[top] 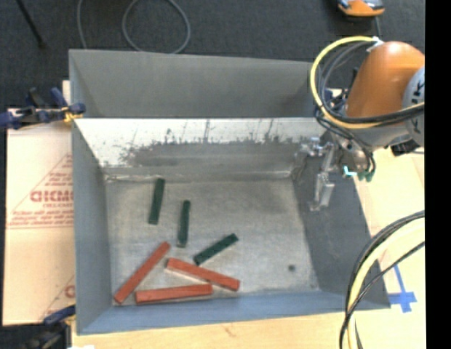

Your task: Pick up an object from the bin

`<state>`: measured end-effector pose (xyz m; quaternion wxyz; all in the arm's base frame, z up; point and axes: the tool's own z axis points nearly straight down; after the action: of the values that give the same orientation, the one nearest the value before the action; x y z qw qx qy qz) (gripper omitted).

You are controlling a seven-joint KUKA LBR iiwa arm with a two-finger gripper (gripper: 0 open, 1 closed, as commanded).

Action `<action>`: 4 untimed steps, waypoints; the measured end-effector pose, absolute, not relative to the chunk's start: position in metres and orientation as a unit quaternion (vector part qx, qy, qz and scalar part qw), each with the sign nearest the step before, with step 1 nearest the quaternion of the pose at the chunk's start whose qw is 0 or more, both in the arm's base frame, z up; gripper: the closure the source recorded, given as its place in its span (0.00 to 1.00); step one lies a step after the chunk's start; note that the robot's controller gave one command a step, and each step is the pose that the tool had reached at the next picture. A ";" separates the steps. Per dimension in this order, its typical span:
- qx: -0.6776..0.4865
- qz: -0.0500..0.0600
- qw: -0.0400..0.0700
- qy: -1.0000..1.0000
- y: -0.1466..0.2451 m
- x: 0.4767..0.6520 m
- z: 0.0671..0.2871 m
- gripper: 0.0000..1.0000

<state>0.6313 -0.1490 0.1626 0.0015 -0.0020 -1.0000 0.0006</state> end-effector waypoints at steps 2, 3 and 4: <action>0.218 0.000 0.000 -0.976 -0.088 0.570 0.074 0.00; 0.219 0.002 -0.003 -0.976 -0.091 0.572 0.077 1.00; 0.208 0.002 -0.006 -0.978 -0.058 0.553 0.210 1.00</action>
Offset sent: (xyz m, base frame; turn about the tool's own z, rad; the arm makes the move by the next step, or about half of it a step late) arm -0.0410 -0.0007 -0.0117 -0.2985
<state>0.5529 -0.0579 0.2104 -0.0057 0.2077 -0.9782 0.0019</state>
